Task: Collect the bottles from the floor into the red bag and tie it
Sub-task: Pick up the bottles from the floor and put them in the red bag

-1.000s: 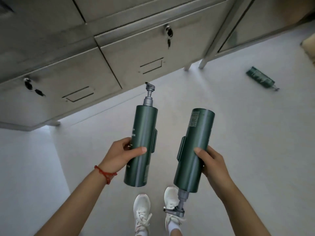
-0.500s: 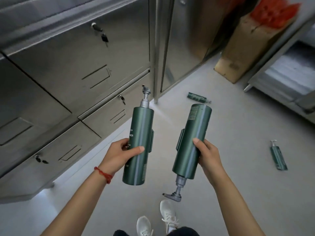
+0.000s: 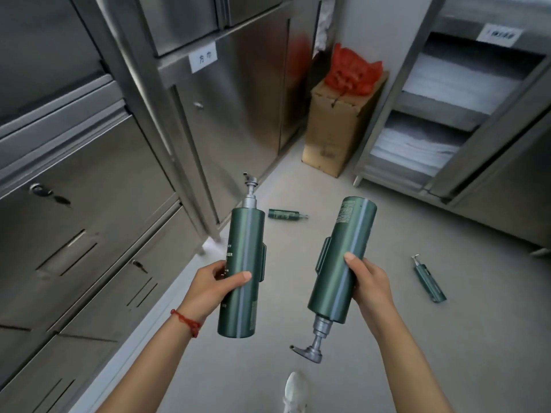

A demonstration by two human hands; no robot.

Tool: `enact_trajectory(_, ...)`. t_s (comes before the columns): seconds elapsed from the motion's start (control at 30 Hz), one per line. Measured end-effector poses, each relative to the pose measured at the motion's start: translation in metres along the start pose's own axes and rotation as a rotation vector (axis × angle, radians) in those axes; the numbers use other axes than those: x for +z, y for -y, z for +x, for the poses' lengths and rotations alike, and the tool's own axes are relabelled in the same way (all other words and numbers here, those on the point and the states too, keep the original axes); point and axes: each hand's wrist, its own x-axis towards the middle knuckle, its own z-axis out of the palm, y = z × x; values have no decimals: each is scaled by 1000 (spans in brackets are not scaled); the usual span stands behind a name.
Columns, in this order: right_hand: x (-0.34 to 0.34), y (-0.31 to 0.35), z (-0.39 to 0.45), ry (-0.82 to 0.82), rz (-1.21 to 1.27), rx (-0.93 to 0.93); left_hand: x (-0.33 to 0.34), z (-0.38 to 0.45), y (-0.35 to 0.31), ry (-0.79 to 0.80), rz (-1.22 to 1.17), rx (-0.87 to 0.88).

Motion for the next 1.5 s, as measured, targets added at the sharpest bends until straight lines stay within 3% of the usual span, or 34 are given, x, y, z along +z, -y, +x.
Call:
enact_trajectory(0.37, -87, 98, 137, -152, 51, -44, 115, 140, -120, 82, -11, 28)
enact_trajectory(0.73, -88, 181, 337, -216, 76, -45, 178, 352, -232, 194, -21, 72)
enact_trajectory(0.97, -77, 249, 453, -212, 87, -87, 202, 467, -310, 219, 72, 109)
enact_trajectory(1.5, -116, 371, 714, -79, -54, -98, 304, 685, -421, 141, 40, 77)
